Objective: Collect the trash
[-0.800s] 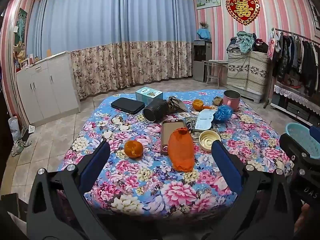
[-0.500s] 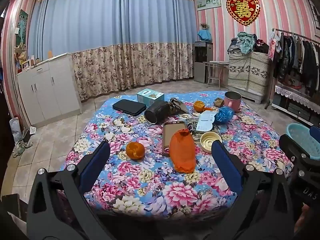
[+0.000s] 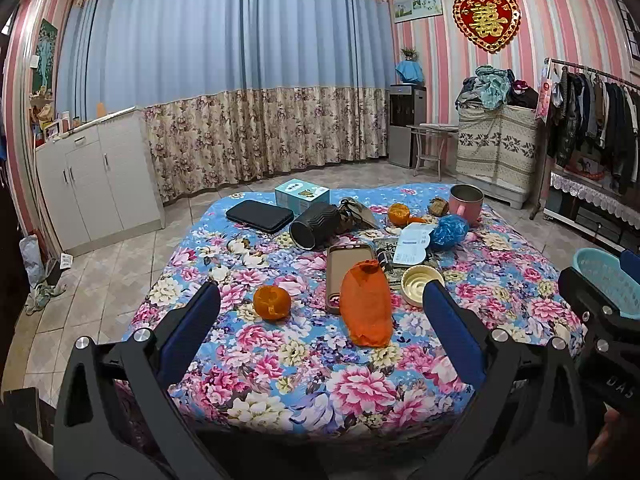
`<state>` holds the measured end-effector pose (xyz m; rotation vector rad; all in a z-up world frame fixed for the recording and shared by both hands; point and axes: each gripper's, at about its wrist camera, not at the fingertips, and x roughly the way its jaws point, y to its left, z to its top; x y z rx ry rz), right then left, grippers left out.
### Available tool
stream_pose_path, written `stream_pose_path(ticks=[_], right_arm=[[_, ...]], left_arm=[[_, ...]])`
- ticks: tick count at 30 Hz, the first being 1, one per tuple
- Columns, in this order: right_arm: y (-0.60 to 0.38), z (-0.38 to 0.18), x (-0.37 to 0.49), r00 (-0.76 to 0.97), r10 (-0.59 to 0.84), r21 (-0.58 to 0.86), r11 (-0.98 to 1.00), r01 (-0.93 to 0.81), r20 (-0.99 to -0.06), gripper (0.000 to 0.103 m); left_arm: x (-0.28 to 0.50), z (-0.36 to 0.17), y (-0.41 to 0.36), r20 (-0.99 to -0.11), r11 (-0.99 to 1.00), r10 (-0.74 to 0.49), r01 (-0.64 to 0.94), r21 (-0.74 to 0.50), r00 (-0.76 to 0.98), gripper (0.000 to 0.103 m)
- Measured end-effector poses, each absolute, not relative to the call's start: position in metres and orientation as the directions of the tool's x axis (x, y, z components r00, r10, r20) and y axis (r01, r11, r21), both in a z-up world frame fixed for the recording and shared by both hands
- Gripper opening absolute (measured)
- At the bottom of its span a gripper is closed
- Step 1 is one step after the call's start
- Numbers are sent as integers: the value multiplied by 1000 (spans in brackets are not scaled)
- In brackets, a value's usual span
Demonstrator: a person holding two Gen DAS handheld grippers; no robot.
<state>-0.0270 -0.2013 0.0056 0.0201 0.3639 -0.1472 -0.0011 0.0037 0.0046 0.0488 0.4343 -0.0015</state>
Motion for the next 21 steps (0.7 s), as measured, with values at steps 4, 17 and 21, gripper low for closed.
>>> stream_pose_path(ticks=[4,17,21], right_arm=[[-202,5,-27,924,-140,-5,989,147,-357,99],[-202,8,-30,925,-151,-14,988,156,-348,99],[-203,8,-30,925,-151,-14,988,156,-349,99]], left_arm=[[-2,5,4,-420,999,10,11,48,907,98],[0,3,6,-420,999,9,11,45,907,98],[0,4,6,-420,999,9,11,44,907,98]])
